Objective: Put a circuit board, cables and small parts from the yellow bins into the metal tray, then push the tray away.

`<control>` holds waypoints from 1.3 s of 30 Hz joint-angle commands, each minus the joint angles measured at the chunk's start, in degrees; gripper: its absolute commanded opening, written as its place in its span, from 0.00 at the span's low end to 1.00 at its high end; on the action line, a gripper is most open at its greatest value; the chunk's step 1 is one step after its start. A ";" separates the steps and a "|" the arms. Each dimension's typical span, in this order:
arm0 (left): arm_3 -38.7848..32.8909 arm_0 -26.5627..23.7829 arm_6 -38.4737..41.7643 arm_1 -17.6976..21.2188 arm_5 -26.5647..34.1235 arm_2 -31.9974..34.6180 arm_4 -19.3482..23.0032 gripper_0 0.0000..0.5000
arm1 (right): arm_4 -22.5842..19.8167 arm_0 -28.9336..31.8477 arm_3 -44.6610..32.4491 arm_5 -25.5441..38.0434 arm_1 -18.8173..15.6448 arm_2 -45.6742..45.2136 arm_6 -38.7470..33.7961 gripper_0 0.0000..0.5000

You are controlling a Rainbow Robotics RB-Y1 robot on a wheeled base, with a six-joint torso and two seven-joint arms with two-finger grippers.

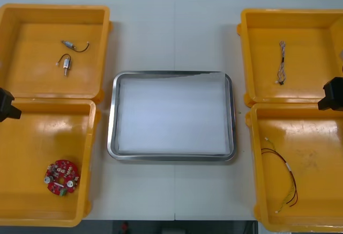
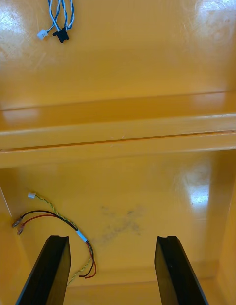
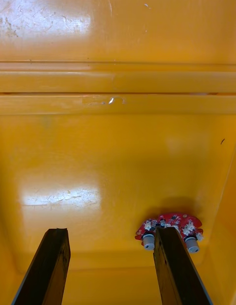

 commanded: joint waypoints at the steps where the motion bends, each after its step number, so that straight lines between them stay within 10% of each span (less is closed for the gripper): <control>1: -0.72 0.69 -1.26 2.62 -0.50 1.79 -0.10 1.00 | 0.42 0.46 -1.37 -0.54 0.48 -1.65 2.14 1.00; 39: -0.72 0.69 -1.26 2.62 -0.50 1.79 -0.10 1.00 | 0.42 0.46 -1.37 -0.54 0.48 -1.65 2.14 1.00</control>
